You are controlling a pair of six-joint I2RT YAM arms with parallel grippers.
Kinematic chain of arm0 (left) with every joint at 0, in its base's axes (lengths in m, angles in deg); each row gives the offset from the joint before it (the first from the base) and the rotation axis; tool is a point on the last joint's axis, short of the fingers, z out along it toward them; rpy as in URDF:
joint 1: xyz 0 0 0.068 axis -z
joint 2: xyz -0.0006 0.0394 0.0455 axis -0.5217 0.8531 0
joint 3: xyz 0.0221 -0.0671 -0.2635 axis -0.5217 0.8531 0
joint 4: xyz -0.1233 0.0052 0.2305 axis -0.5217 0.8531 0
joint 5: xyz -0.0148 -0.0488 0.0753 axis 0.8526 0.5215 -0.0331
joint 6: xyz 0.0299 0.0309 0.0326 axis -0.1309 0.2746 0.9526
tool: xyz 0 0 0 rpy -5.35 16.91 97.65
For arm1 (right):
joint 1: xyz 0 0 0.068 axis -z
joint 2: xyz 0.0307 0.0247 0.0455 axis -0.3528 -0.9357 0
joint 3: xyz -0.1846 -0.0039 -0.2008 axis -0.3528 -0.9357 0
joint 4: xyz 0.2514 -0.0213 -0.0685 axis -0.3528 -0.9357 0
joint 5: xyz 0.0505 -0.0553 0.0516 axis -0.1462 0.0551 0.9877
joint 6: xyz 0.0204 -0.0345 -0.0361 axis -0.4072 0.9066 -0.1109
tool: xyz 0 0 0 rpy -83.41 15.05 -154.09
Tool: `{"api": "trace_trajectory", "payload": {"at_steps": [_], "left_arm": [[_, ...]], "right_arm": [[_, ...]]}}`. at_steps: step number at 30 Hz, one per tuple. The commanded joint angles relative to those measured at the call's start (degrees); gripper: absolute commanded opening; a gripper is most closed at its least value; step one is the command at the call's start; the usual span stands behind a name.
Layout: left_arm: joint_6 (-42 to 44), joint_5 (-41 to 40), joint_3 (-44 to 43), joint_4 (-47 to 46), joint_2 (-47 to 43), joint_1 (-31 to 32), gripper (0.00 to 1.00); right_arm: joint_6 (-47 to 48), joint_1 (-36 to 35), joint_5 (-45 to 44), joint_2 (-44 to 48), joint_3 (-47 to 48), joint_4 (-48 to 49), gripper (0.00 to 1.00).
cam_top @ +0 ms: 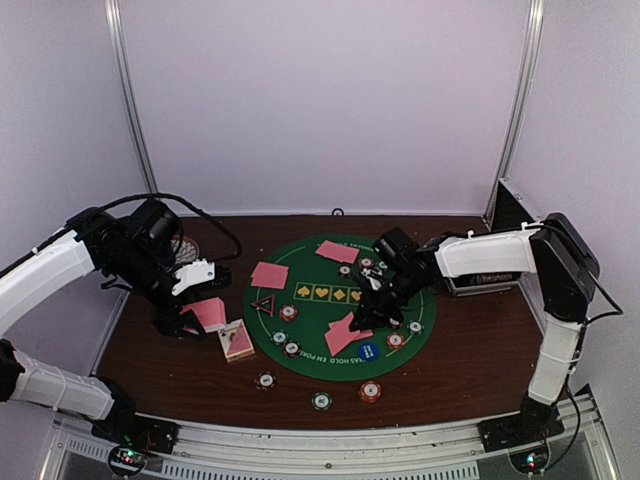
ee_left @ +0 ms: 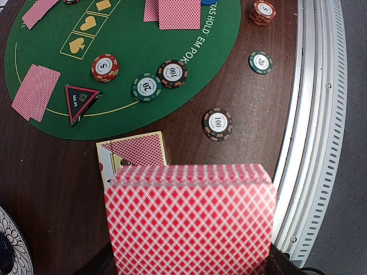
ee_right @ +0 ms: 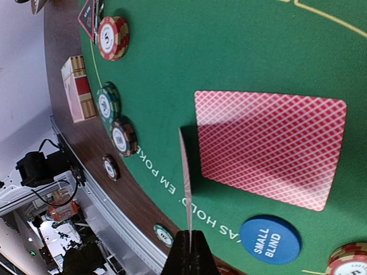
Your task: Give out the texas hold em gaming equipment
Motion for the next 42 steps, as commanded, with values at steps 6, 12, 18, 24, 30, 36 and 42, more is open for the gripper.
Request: {"api": "trace_trajectory", "payload": {"at_steps": [6,12,18,24,30,36,42], "left_arm": [[0.5,0.7,-1.6,-0.9,-0.7,-0.3,0.00],[0.5,0.8,-1.4,-0.9,-0.9,-0.3,0.00],[0.5,0.9,-1.6,-0.9,-0.7,-0.3,0.00],[0.5,0.8,-1.5,-0.9,-0.7,-0.3,0.00],[0.5,0.5,-1.2,-1.0,-0.9,-0.3,0.00],[0.5,0.4,-1.1,-0.9,-0.9,-0.3,0.00],[0.5,0.2,-1.0,-1.0,-1.0,-0.3,0.00]], "right_arm": [[10.2,1.7,-6.4,-4.3,6.8,-13.0,0.14],[14.2,1.8,-13.8,-4.6,12.5,-21.3,0.51],[16.1,1.5,-20.5,-4.6,20.1,-25.4,0.61],[17.9,-1.6,-23.2,-11.3,29.2,-26.2,0.60],[19.6,-5.0,-27.0,-18.8,36.2,-26.3,0.54],[19.2,-5.4,-29.0,-21.2,36.2,-22.6,0.49],[18.2,-6.3,-30.3,-20.7,32.4,-17.3,0.44]]}}
